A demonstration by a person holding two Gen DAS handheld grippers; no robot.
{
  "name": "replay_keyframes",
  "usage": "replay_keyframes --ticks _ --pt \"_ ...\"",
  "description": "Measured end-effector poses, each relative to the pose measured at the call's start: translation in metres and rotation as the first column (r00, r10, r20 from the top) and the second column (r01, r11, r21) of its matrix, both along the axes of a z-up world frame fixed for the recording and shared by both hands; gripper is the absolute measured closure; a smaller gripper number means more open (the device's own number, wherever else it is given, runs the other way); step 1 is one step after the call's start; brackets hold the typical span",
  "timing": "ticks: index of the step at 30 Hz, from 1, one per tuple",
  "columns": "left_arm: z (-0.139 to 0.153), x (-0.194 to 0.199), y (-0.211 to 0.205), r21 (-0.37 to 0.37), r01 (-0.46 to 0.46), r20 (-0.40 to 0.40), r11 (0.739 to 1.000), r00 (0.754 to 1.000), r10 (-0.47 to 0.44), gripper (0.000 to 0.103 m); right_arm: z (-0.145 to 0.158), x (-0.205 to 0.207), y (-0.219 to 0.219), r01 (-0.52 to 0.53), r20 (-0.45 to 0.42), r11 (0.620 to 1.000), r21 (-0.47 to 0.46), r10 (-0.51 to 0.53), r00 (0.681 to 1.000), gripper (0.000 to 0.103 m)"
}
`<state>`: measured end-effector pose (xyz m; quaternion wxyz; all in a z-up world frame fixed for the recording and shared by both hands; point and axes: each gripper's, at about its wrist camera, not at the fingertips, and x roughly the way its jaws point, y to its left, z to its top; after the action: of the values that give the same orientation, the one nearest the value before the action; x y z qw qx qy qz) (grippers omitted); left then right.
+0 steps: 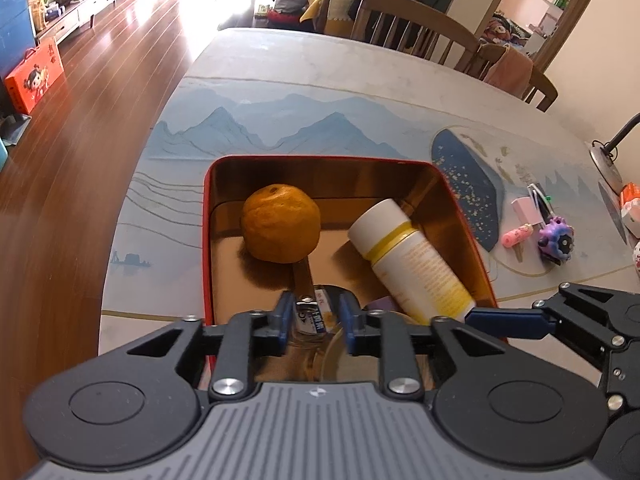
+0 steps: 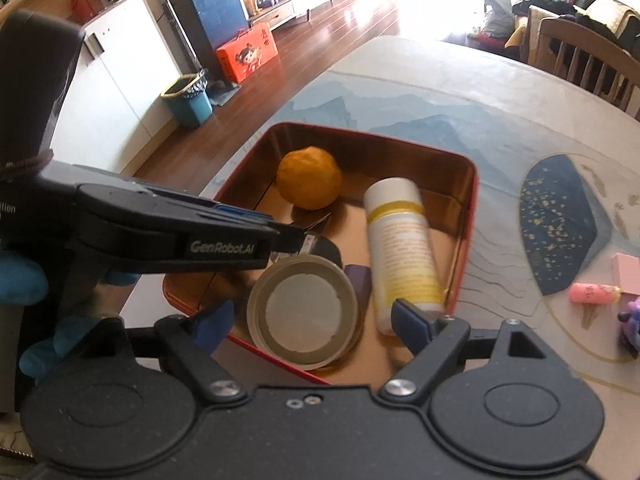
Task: Organize rigid objects
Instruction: 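Lower and release the nail clipper with the left tool while the right tool releases the tape roll, then withdraw both tools from the tin box toward the remaining items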
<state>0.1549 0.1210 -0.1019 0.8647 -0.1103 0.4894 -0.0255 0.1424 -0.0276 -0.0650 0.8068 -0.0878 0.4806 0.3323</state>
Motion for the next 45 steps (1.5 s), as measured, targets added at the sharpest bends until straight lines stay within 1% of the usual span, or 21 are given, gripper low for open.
replay_keyframes --ticks 3,5,7,11,15,17,19,24,30,32,33,38,45 --pt "0.007 -0.004 -0.002 -0.003 0.003 0.021 1.000 1.000 -0.003 0.066 0.005 0.000 -0.008 0.027 0.018 1.000 0.011 -0.027 0.999 0.017" --pt "0.013 -0.007 -0.004 0.000 0.002 0.039 1.000 0.999 -0.002 0.052 0.009 0.000 -0.016 0.041 0.030 0.999 0.024 -0.042 0.999 0.017" --pt "0.019 -0.010 -0.007 0.006 0.001 0.062 1.000 0.998 -0.001 0.047 0.014 -0.001 -0.022 0.055 0.048 0.998 0.034 -0.057 0.997 0.016" --pt "0.031 -0.015 -0.013 0.012 0.003 0.095 1.000 0.996 -0.004 0.046 0.023 -0.005 -0.035 0.076 0.090 0.996 0.051 -0.080 0.993 0.015" --pt "0.041 -0.019 -0.025 0.034 0.010 0.127 0.999 0.992 -0.014 0.045 0.030 -0.006 -0.050 0.101 0.116 0.992 0.075 -0.109 0.987 0.009" --pt "0.045 -0.021 -0.031 0.041 0.011 0.141 0.999 0.990 -0.017 0.039 0.033 -0.007 -0.058 0.115 0.129 0.990 0.084 -0.126 0.984 0.007" --pt "0.050 -0.023 -0.037 0.044 0.015 0.155 0.999 0.988 -0.021 0.037 0.036 -0.006 -0.067 0.126 0.136 0.987 0.095 -0.138 0.981 0.006" --pt "0.057 -0.025 -0.056 0.044 0.022 0.172 0.999 0.985 -0.030 0.035 0.042 -0.007 -0.096 0.147 0.161 0.982 0.117 -0.165 0.973 0.001" --pt "0.062 -0.025 -0.084 0.064 0.028 0.186 0.998 0.982 -0.039 0.027 0.043 -0.003 -0.139 0.195 0.171 0.971 0.136 -0.217 0.961 0.000" --pt "0.063 -0.026 -0.094 0.078 0.010 0.193 0.997 0.981 -0.025 0.021 0.042 0.000 -0.156 0.222 0.164 0.964 0.146 -0.245 0.955 0.000" --pt "0.063 -0.026 -0.098 0.082 0.001 0.197 0.997 0.980 -0.017 0.020 0.042 0.000 -0.164 0.234 0.160 0.960 0.151 -0.258 0.953 0.000" --pt "0.062 -0.022 -0.125 0.090 -0.005 0.190 0.996 0.982 -0.012 0.020 0.040 0.006 -0.205 0.279 0.154 0.947 0.161 -0.303 0.941 0.000" --pt "0.057 -0.011 -0.167 0.112 0.010 0.180 0.994 0.983 -0.030 0.020 0.036 0.015 -0.250 0.301 0.165 0.943 0.145 -0.323 0.932 0.000"
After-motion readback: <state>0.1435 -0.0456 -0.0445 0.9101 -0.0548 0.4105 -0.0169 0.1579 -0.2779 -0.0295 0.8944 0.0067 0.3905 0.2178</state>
